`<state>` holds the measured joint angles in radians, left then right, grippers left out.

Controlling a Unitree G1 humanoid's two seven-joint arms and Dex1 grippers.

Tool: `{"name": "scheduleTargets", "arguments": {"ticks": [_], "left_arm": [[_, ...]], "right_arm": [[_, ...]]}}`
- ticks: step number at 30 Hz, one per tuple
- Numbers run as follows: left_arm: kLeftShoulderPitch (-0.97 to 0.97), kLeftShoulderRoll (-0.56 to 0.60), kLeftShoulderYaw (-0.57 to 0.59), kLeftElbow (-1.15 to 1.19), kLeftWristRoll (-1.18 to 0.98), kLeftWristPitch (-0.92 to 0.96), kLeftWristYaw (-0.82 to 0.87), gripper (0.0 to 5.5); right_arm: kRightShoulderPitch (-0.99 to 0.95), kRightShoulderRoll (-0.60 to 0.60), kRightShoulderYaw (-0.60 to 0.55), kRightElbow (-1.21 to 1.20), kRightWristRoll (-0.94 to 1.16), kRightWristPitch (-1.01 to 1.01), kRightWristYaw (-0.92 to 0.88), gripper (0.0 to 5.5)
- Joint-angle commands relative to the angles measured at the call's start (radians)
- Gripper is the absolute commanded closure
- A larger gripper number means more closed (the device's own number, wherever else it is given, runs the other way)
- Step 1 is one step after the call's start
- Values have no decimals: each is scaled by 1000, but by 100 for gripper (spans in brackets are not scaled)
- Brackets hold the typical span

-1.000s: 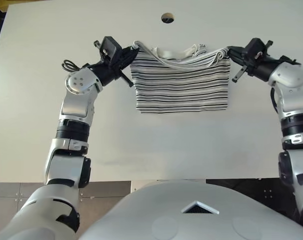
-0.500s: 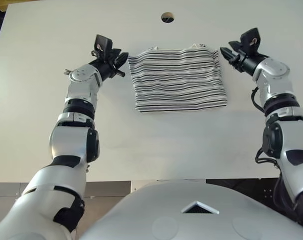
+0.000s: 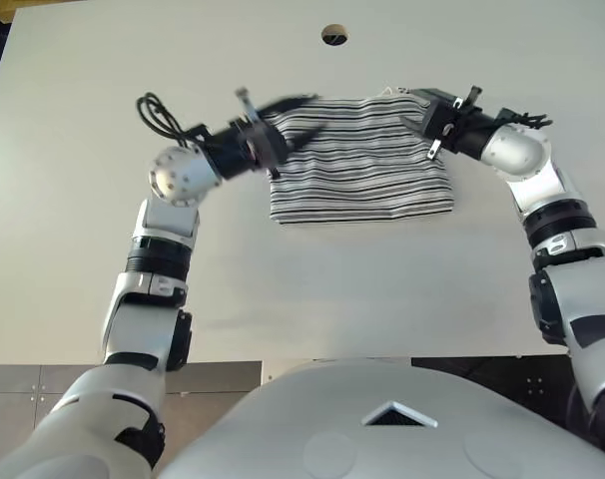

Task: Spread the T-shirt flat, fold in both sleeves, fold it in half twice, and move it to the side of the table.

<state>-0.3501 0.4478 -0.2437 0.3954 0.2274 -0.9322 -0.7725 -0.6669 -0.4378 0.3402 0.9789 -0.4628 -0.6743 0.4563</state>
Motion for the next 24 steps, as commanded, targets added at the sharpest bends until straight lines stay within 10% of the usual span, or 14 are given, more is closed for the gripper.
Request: {"name": "scheduleTargets", "arguments": {"ticks": [1, 14, 24], "left_arm": [[54, 66, -115, -69, 232, -79, 7, 397], [-113, 249, -287, 34, 933, 108, 441, 397], [-186, 337, -301, 86, 844, 76, 566, 397]], "right_arm": [[10, -38, 93, -12, -99, -32, 6, 367], [354, -279, 201, -817, 239, 215, 665, 367], [374, -184, 30, -914, 425, 296, 541, 367]]}}
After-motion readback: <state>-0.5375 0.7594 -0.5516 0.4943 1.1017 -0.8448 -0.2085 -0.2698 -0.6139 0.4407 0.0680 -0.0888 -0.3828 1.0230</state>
